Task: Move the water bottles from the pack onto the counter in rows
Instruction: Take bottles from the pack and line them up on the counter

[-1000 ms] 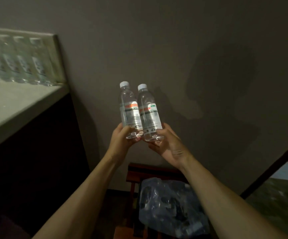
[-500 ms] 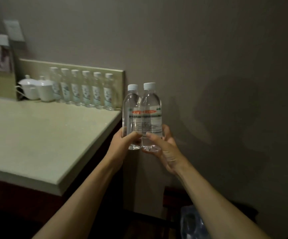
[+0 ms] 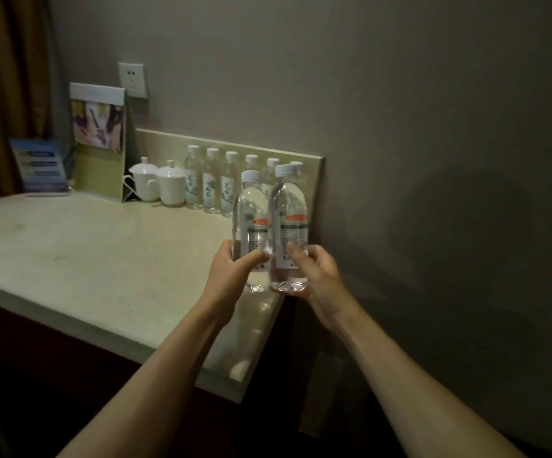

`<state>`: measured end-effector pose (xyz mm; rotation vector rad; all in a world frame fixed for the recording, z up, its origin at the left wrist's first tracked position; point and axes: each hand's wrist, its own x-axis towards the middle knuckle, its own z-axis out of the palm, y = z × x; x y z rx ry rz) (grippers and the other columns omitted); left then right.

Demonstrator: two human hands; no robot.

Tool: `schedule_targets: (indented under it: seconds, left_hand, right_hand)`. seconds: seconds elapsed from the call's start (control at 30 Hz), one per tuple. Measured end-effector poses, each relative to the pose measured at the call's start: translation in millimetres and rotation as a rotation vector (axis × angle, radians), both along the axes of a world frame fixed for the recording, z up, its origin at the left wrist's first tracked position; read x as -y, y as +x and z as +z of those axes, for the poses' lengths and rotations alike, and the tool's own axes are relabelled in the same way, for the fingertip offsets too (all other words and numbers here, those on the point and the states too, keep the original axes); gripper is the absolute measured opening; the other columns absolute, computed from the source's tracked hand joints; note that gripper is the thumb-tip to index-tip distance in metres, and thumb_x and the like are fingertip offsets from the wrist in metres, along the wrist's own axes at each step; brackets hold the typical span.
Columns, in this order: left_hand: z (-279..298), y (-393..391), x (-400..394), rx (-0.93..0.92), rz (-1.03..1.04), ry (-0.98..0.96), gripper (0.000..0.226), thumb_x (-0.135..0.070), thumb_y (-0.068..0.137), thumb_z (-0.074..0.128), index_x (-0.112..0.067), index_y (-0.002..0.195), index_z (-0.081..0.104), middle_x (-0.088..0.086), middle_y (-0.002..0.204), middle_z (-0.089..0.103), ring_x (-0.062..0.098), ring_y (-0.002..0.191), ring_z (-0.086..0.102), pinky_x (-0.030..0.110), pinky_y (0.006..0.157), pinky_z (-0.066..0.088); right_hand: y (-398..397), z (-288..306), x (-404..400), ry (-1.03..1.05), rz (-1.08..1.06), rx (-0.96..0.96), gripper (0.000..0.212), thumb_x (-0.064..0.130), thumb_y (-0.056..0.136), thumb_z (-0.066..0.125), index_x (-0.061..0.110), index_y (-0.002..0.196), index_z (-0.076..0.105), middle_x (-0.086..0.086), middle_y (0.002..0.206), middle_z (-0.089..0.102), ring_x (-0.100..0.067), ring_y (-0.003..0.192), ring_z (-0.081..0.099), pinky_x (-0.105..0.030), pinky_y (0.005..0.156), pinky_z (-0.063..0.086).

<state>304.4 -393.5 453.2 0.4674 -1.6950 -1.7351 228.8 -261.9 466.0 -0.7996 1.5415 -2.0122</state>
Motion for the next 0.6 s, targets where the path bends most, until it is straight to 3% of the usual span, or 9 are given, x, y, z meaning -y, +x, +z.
schedule_targets:
  seconds: [0.07,0.13,0.23,0.37,0.47,0.6]
  left_hand:
    - [0.9,-3.1,20.6,-0.003,0.017,-0.017,0.030,-0.015,0.078,0.074,-0.010,0.105,0.062,0.003,0.095,0.070,0.012,0.086,0.068,0.018,0.066,0.047]
    - [1.6,-10.6,45.1,0.022,-0.007,-0.074,0.042,-0.021,0.069,0.079,-0.009,0.107,0.064,0.007,0.098,0.072,0.017,0.091,0.071,0.021,0.073,0.053]
    - [6.7,-24.5,83.2,0.091,-0.071,-0.169,0.060,-0.031,0.060,0.080,-0.015,0.116,0.065,0.004,0.106,0.074,0.018,0.101,0.070,0.031,0.082,0.054]
    - [12.9,-49.2,130.5,0.092,-0.086,-0.160,0.062,-0.010,0.069,0.081,-0.015,0.125,0.055,0.003,0.112,0.071,0.018,0.098,0.072,0.026,0.073,0.058]
    - [13.4,-62.8,161.9,0.133,-0.080,-0.176,0.060,-0.002,0.072,0.076,-0.013,0.125,0.053,0.006,0.115,0.066,0.019,0.099,0.070,0.030,0.077,0.058]
    - [23.0,-76.5,196.8,0.169,-0.145,-0.244,0.056,0.014,0.070,0.062,-0.013,0.119,0.057,0.003,0.108,0.068,0.019,0.098,0.067,0.031,0.073,0.057]
  right_hand:
    - [-5.8,-2.3,20.9,-0.006,0.003,-0.009,0.041,0.030,0.085,0.068,0.009,0.118,0.055,-0.008,0.099,0.075,-0.030,0.096,0.071,-0.052,0.082,0.055]
    - [-17.9,-3.3,43.5,0.012,0.003,-0.059,0.037,0.026,0.088,0.067,0.014,0.121,0.056,-0.008,0.103,0.075,-0.027,0.096,0.072,-0.050,0.082,0.054]
    - [-38.7,-3.8,79.3,0.069,-0.021,-0.108,0.048,0.033,0.083,0.073,0.020,0.125,0.054,-0.007,0.111,0.072,-0.021,0.098,0.072,-0.051,0.087,0.054]
    - [-63.5,-3.8,123.7,0.121,-0.066,-0.097,0.059,0.040,0.072,0.081,0.027,0.123,0.053,-0.007,0.115,0.068,-0.020,0.101,0.070,-0.039,0.085,0.056]
    - [-75.3,-3.0,152.2,0.188,-0.114,-0.155,0.059,0.034,0.074,0.082,0.022,0.122,0.049,-0.007,0.111,0.066,-0.017,0.100,0.067,-0.029,0.082,0.054]
    - [-87.3,-4.7,187.2,0.263,-0.195,-0.204,0.061,0.033,0.074,0.083,0.018,0.120,0.046,-0.003,0.111,0.063,-0.014,0.101,0.062,-0.027,0.078,0.051]
